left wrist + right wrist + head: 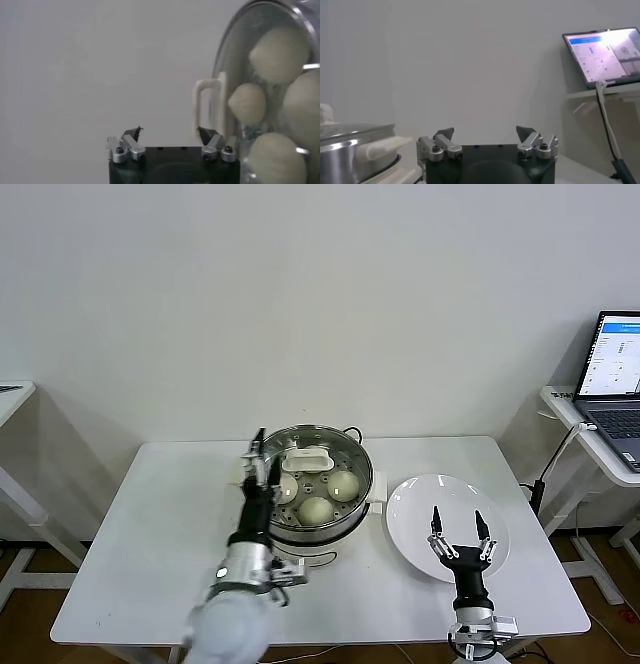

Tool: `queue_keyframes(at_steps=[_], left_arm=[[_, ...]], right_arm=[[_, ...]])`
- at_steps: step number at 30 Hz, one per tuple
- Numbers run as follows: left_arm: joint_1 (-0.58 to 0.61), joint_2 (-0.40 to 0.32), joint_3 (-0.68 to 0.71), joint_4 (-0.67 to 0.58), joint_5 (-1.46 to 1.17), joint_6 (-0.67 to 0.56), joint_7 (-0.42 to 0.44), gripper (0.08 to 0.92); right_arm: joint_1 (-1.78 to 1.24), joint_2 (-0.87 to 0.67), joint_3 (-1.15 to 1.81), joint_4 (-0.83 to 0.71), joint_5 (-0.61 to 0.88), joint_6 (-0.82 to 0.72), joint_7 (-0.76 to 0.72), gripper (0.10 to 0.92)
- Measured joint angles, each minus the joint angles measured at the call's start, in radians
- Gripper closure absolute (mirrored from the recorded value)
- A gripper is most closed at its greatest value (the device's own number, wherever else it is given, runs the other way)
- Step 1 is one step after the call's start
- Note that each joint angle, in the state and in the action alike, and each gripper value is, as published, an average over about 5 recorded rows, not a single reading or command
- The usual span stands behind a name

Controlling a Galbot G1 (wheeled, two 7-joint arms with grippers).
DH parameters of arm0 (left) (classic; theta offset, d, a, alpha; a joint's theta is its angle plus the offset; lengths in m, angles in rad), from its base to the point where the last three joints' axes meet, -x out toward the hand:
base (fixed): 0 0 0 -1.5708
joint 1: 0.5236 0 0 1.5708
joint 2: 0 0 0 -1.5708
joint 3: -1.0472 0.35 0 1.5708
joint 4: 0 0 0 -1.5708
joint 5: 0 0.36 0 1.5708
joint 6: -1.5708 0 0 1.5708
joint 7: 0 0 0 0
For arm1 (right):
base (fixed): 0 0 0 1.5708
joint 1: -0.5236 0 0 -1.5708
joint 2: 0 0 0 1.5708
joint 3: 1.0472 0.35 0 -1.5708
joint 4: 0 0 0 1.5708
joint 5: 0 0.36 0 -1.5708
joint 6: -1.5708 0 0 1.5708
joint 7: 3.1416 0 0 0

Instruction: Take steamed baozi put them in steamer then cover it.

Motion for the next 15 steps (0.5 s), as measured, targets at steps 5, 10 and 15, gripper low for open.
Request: queue_keyframes(at_steps=[5, 10, 15], left_arm=[[0.106, -0.001, -0.161, -0.059, -0.289, -0.124, -0.082, 0.177], [0.186, -0.029, -0.328, -0.053, -0.586, -0.255, -0.103, 0.177], [0.242, -0.068, -0.431, -0.002, -0.799, -0.369, -0.087, 0.177]], right_arm=[[-0.012, -0.008, 0.002, 0.039, -0.021, -0.045, 0.007, 0.203], [-0.02, -0.01, 0.005, 0.084, -0.039, -0.088, 0.011, 0.203], [-0.025, -0.013, 0.01, 0.127, -0.051, -0.124, 0.013, 0.203]])
